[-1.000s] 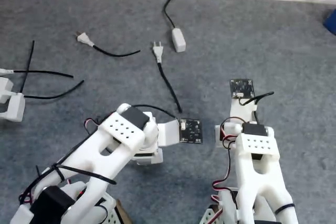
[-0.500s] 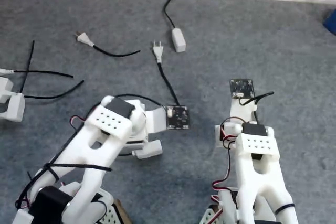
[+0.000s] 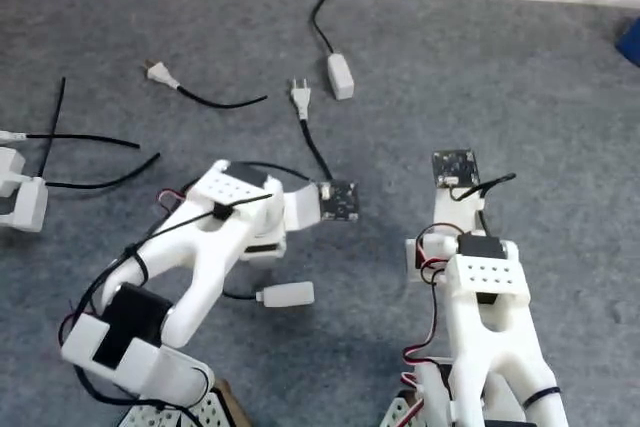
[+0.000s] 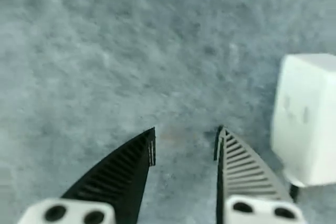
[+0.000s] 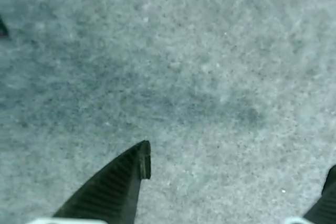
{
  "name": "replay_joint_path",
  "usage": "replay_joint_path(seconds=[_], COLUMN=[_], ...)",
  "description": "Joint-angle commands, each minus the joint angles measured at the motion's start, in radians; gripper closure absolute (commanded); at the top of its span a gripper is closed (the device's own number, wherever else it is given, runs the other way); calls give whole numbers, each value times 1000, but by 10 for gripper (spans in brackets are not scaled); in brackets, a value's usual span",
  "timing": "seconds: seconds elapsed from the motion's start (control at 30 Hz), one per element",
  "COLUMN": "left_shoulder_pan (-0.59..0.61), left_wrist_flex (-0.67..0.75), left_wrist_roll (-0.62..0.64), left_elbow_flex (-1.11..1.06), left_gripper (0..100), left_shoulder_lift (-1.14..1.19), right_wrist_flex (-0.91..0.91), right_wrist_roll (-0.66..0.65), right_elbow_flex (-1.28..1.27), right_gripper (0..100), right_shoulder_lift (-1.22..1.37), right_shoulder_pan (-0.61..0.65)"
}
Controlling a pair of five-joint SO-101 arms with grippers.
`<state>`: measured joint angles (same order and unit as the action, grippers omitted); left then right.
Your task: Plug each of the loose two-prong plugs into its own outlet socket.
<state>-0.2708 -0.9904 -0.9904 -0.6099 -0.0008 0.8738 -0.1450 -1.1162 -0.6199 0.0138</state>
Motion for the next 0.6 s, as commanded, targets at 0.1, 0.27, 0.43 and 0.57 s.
replay_joint_path(seconds=[0.1, 0.27, 0.43, 0.57], left_shoulder_pan=[15, -2, -82, -177], left_wrist_flex=[-173, -374, -491, -493], left_wrist_roll=[-5, -2, 15, 69], left_elbow_flex=[173, 205, 76, -84], left_gripper=[811, 812, 812, 812], left_shoulder_lift=[-45, -205, -420, -588], right_wrist_flex=[-22, -22, -22, -22], right_wrist_roll=[-26, -28, -29, -29], right_elbow_flex=[4, 4, 4, 4], right_gripper=[523, 523, 523, 523], right_shoulder_lift=[-12, -12, -12, -10], right_shoulder_pan=[15, 15, 15, 15])
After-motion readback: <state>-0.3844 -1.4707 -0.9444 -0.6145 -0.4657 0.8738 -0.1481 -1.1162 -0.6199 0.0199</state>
